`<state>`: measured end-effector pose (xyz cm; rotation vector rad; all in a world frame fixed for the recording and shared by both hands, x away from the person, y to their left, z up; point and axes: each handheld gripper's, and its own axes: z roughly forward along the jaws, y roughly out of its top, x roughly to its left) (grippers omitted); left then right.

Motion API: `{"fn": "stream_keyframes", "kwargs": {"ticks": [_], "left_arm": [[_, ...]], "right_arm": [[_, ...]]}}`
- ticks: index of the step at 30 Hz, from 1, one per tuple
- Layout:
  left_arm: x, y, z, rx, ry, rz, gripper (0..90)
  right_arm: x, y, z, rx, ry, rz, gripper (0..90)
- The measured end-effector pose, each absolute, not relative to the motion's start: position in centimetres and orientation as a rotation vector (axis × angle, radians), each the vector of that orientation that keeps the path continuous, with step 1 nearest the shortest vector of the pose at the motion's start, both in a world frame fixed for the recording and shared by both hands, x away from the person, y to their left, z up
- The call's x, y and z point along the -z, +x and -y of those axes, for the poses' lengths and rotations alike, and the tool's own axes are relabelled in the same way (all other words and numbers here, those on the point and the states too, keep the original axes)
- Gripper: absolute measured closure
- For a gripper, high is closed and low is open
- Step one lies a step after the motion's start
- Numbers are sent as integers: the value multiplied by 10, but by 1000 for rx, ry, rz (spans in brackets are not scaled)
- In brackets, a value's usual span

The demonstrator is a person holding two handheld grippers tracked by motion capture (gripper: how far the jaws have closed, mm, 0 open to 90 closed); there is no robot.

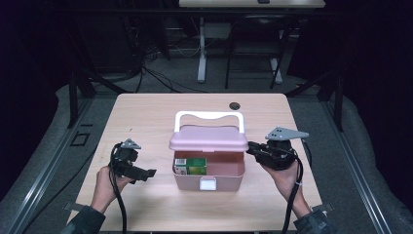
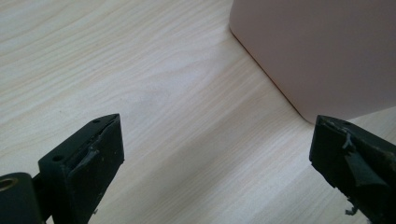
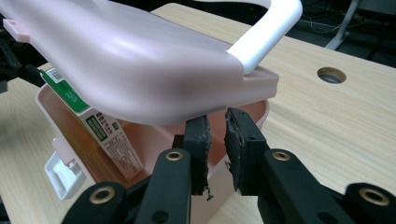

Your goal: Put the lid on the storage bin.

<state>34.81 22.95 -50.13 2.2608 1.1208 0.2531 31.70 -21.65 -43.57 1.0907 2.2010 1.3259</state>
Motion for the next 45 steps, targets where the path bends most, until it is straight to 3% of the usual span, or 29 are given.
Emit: {"fn": "stream_keyframes", "kwargs": {"ticks": [25, 37, 45], "left_arm": [[504, 349, -227, -236, 2290, -1110, 22], [507, 350, -228, -212, 2297, -1114, 13], [508, 350, -228, -209, 2300, -1118, 10]], "right_arm": [[456, 308, 215, -1261, 1155, -2278, 716], [462, 309, 220, -1155, 1201, -2316, 642], [467, 309, 225, -1117, 1235, -2341, 510]]}}
